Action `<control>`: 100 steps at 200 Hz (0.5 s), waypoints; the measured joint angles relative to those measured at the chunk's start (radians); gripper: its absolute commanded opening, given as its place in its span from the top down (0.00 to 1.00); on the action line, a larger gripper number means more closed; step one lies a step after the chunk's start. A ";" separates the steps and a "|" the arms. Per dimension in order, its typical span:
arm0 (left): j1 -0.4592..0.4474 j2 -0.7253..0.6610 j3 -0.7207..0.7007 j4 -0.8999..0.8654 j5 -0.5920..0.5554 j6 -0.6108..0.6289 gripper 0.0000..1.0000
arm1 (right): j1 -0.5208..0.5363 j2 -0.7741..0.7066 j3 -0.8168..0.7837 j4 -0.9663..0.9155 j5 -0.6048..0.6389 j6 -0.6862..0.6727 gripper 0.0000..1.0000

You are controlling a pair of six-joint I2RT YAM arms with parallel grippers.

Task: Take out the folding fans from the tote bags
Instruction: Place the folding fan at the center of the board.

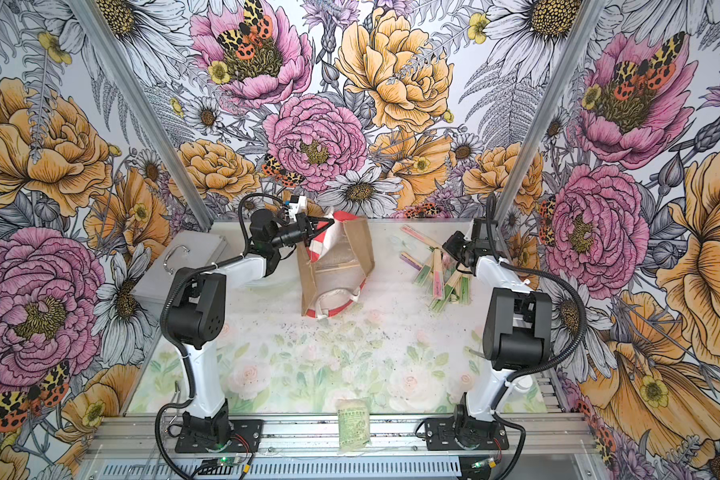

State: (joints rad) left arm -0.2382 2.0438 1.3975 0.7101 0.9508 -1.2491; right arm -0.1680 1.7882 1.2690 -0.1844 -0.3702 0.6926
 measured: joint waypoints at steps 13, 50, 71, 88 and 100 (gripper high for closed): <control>0.000 0.000 0.000 0.000 0.000 0.000 1.00 | -0.004 0.006 0.003 -0.015 0.000 0.000 0.73; 0.000 0.000 0.000 0.000 0.000 0.000 1.00 | -0.010 0.008 0.026 -0.103 0.013 -0.023 0.28; 0.000 0.000 0.000 0.000 0.000 0.000 1.00 | -0.010 0.003 0.067 -0.190 0.038 -0.068 0.21; 0.000 0.000 0.000 0.000 0.000 0.000 1.00 | -0.010 -0.011 0.105 -0.278 0.065 -0.113 0.19; 0.000 0.000 0.001 0.000 0.000 0.000 1.00 | -0.010 -0.025 0.130 -0.333 0.087 -0.146 0.19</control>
State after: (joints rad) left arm -0.2382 2.0438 1.3983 0.7097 0.9508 -1.2491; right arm -0.1783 1.7630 1.3994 -0.5175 -0.2829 0.5468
